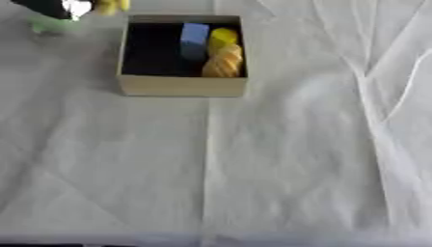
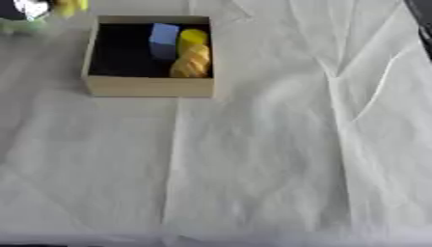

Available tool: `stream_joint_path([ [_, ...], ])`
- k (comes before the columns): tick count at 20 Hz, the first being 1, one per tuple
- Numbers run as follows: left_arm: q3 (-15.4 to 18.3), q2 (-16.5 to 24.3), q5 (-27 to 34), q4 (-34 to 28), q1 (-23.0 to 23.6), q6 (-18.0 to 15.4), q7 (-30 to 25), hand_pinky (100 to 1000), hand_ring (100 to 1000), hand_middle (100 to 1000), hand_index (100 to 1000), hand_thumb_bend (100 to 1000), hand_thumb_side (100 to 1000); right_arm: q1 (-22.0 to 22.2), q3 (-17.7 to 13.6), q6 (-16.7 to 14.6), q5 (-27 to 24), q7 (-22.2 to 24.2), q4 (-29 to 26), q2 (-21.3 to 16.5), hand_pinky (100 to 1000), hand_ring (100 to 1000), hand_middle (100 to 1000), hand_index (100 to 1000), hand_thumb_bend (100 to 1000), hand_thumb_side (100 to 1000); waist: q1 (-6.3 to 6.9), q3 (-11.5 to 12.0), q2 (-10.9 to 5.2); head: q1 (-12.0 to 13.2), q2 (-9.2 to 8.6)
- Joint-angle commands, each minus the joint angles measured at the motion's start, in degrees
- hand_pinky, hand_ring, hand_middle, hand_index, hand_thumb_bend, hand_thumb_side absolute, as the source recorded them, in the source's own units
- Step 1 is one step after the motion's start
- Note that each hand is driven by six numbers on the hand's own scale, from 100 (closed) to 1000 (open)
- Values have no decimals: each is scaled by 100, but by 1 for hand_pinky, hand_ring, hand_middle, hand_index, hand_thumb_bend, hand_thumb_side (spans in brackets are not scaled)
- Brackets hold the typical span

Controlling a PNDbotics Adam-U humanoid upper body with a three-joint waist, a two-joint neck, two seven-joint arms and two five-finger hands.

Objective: Pick up objects on the table and place them in the box.

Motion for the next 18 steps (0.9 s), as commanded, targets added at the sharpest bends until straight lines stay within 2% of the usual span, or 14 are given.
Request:
stream_joint_path([
  [1, -80, -108, 5, 151, -130, -26, -11, 788, 819, 749, 832, 279, 100, -133, -33, -10, -4, 27, -88, -87, 763, 766, 735, 824, 172, 446, 62, -21, -137, 26, 24],
  [5, -145, -226, -120, 412, -78, -84, -57, 789, 821, 753, 834, 318, 100, -144, -25, -10, -10, 32, -72, -63, 762, 766, 734, 824, 170, 449, 76, -40, -121, 26, 24],
  [10, -156, -346, -282, 693, -40, -149, -36, 797, 832, 765, 851, 392, 163, -141, -18, -10, -24, 29, -57, -33, 762, 765, 733, 824, 169, 452, 85, -61, -104, 32, 24],
  [11, -160, -353, -318, 728, -34, -162, -44, 815, 859, 795, 882, 478, 240, -138, -17, -11, -28, 28, -55, -29, 761, 764, 733, 823, 170, 452, 85, -63, -100, 32, 24],
  [12, -161, -356, -372, 754, -29, -165, -52, 829, 881, 817, 904, 518, 270, -134, -15, -13, -31, 29, -53, -26, 761, 764, 732, 823, 169, 453, 85, -64, -96, 30, 24],
  [13, -153, -358, -433, 772, -27, -162, -51, 846, 909, 833, 928, 626, 359, -129, -14, -14, -35, 30, -51, -24, 761, 764, 732, 823, 169, 455, 85, -64, -92, 30, 24],
  [14, -138, -359, -509, 787, -25, -153, -39, 847, 911, 830, 927, 635, 364, -125, -11, -16, -38, 32, -50, -21, 761, 763, 732, 823, 168, 455, 85, -64, -89, 30, 24],
  [15, -124, -353, -606, 793, -27, -145, -13, 857, 928, 829, 932, 687, 373, -116, -4, -17, -38, 37, -46, -18, 761, 763, 731, 823, 169, 458, 85, -62, -87, 28, 24],
  [18, -62, -350, -869, 785, -21, -150, 155, 863, 936, 839, 934, 713, 351, -87, 10, -16, -33, 51, -32, -8, 761, 763, 731, 823, 167, 462, 87, -56, -85, 25, 24],
])
